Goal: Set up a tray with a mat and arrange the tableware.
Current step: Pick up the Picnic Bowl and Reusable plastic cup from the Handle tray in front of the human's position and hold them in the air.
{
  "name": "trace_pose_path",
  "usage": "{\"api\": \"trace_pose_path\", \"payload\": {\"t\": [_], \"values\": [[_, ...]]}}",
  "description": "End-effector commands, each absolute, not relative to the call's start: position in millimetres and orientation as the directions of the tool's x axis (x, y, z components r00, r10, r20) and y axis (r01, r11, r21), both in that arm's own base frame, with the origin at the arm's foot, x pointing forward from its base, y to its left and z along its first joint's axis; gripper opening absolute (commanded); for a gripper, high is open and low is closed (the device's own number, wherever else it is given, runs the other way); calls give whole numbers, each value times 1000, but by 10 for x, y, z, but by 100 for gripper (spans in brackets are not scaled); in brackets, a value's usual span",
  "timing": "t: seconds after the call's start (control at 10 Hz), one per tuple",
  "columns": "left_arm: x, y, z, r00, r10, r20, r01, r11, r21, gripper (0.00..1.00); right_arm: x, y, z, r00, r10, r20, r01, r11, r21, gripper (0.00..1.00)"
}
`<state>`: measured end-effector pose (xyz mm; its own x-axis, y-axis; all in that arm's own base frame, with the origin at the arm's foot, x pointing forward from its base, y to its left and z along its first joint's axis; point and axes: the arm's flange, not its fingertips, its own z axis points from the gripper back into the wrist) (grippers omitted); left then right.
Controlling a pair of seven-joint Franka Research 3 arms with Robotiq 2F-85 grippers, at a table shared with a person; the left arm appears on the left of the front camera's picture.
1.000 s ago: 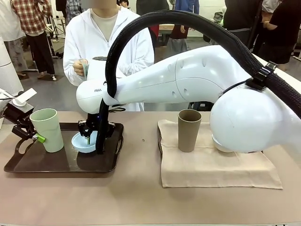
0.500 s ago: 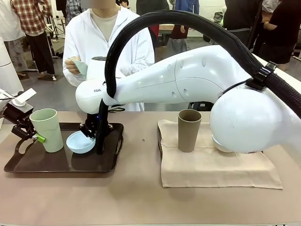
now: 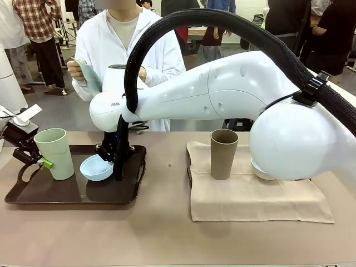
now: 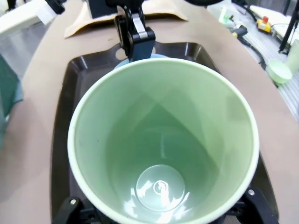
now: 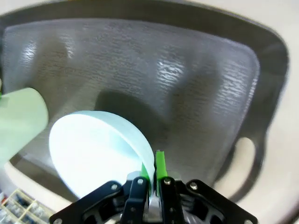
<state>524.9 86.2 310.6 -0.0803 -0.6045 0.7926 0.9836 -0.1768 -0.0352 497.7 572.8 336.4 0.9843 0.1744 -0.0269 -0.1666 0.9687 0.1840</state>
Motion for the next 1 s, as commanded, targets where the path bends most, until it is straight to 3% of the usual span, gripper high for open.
{"api": "trace_pose_path", "payload": {"t": [0.0,0.3,0.6,0.9], "values": [[5129,965,3491,-104,-597,795,977,-212,-31,0,4857,5503,3695,986,160,-44,-151,976,158,0],[4776,1121,4635,-180,-593,785,975,-216,60,0,4284,5158,4662,996,88,24,-91,982,167,0],[4494,1162,5447,-242,-595,766,969,-193,156,0,3863,5085,5343,994,33,103,-52,980,191,0],[4479,1182,5419,-250,-589,769,965,-214,150,0,3855,5145,5586,992,58,110,-79,976,201,0]]}}
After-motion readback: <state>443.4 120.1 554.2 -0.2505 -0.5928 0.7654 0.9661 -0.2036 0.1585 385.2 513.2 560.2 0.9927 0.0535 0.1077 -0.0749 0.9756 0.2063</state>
